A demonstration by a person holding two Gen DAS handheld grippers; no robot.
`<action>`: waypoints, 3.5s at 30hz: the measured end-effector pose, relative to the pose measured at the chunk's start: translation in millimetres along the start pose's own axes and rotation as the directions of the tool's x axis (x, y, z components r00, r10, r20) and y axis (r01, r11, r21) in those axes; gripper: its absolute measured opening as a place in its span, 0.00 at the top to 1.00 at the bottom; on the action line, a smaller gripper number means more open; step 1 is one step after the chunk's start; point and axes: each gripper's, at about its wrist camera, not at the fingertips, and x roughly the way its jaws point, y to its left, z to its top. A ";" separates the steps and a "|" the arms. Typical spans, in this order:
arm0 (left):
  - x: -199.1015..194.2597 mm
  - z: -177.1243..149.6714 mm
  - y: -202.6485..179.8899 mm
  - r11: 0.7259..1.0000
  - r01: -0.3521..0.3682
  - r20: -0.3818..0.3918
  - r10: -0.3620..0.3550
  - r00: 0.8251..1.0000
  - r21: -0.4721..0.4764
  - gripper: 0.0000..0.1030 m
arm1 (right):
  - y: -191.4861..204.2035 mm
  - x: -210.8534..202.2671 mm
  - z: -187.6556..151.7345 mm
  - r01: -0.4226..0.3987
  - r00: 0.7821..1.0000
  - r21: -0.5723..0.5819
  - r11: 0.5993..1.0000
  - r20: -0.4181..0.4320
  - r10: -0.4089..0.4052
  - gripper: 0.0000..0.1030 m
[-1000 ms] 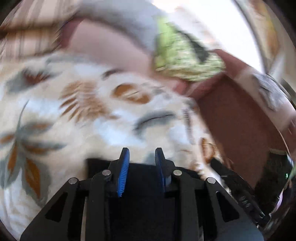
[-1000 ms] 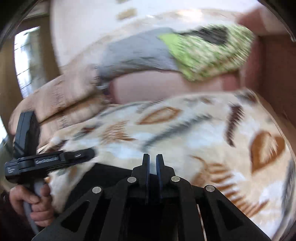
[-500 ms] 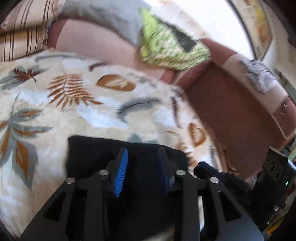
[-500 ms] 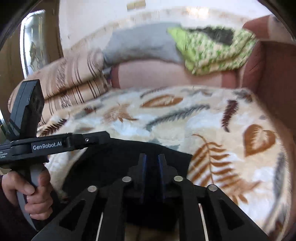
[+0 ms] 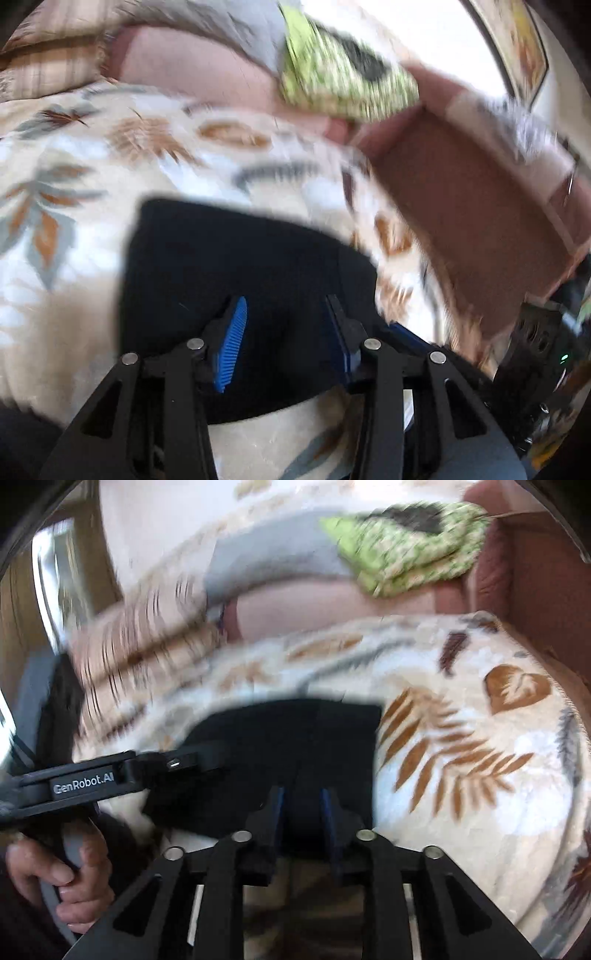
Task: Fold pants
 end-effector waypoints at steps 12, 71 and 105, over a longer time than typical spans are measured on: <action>0.2 9.3 49.1 0.956 -0.199 0.002 0.204 0.979 -0.216 0.37 | -52.1 51.4 -4.3 -0.188 0.969 0.355 0.916 -0.086 0.232 0.37; 39.7 99.0 78.6 0.977 -0.064 0.092 0.084 0.992 -0.202 0.51 | -58.3 58.3 87.7 -0.079 0.997 0.002 0.997 0.022 0.079 0.61; 95.3 80.6 55.1 0.950 0.229 -0.098 -0.253 0.962 -0.211 0.00 | -19.0 118.1 53.1 -0.018 0.967 -0.148 0.989 -0.253 -0.020 0.83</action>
